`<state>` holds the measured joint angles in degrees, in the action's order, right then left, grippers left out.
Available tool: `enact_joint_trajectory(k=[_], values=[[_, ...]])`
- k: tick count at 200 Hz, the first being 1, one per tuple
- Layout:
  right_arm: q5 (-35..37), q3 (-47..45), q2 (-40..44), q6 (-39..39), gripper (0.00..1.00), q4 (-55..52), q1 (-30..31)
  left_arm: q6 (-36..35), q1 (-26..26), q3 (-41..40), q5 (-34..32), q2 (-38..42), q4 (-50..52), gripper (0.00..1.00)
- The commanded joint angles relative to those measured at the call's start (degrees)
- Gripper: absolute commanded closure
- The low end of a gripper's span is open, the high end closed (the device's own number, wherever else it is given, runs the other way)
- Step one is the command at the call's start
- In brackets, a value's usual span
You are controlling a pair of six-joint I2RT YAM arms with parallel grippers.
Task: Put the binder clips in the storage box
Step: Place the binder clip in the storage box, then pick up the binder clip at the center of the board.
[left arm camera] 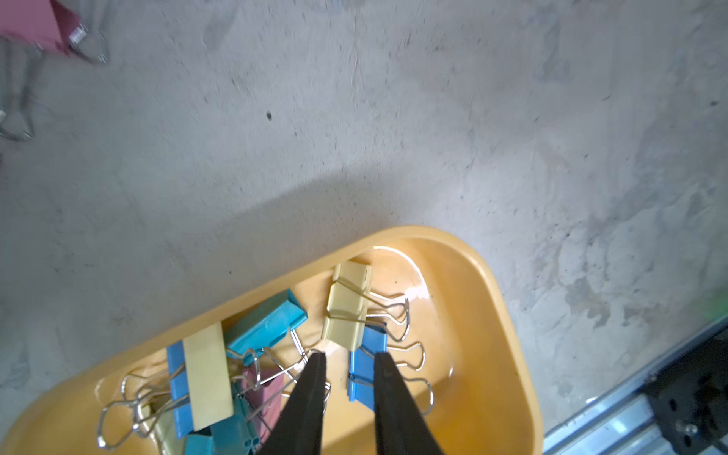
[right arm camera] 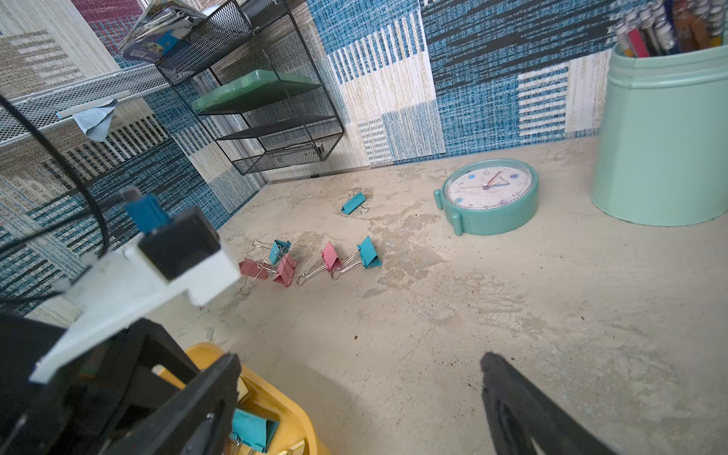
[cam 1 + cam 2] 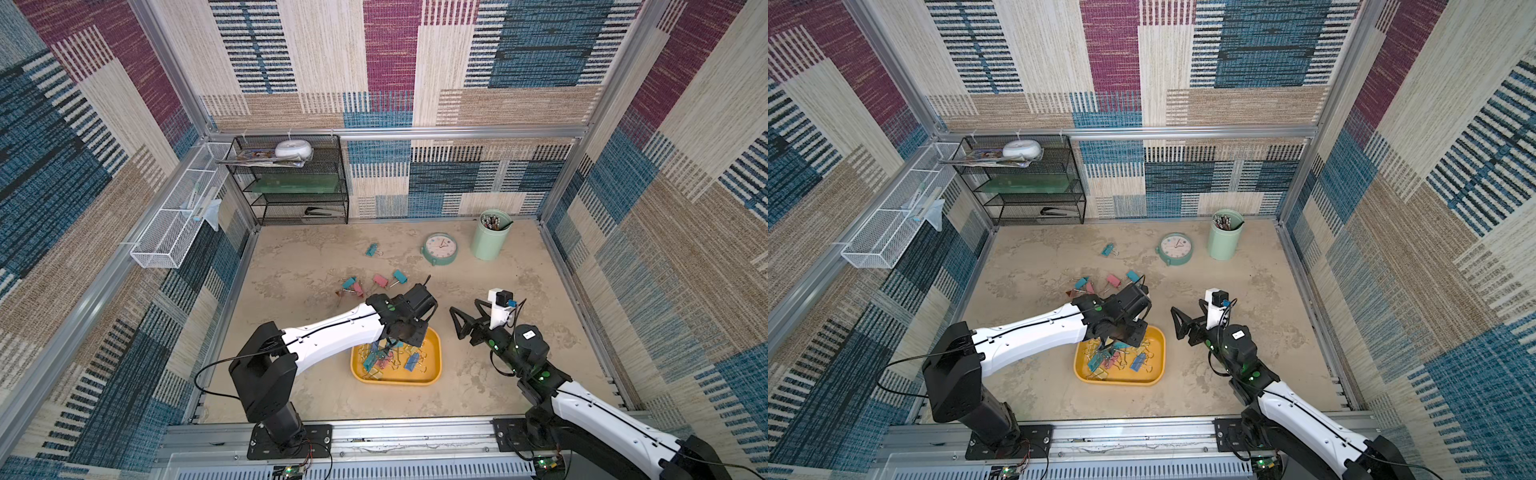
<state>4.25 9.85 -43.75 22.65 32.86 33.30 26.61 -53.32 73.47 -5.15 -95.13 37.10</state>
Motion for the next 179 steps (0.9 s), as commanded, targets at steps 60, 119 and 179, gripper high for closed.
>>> enact_joint_trajectory(k=[60, 119, 179], values=[[0.19, -0.18, 0.68, -0.18, 0.02, 0.71, 0.04, -12.86, 9.94, 13.98, -9.63, -9.13, -5.21, 0.73], [0.14, -0.16, 0.15, -0.16, 0.02, 0.99, 0.02, -31.87, 17.95, 34.13, 0.32, -28.67, 3.55, 0.3], [0.1, -0.18, -0.18, -0.07, 0.02, 1.16, 0.08, -39.7, 23.12, 49.83, 10.89, -42.19, 12.3, 0.01]])
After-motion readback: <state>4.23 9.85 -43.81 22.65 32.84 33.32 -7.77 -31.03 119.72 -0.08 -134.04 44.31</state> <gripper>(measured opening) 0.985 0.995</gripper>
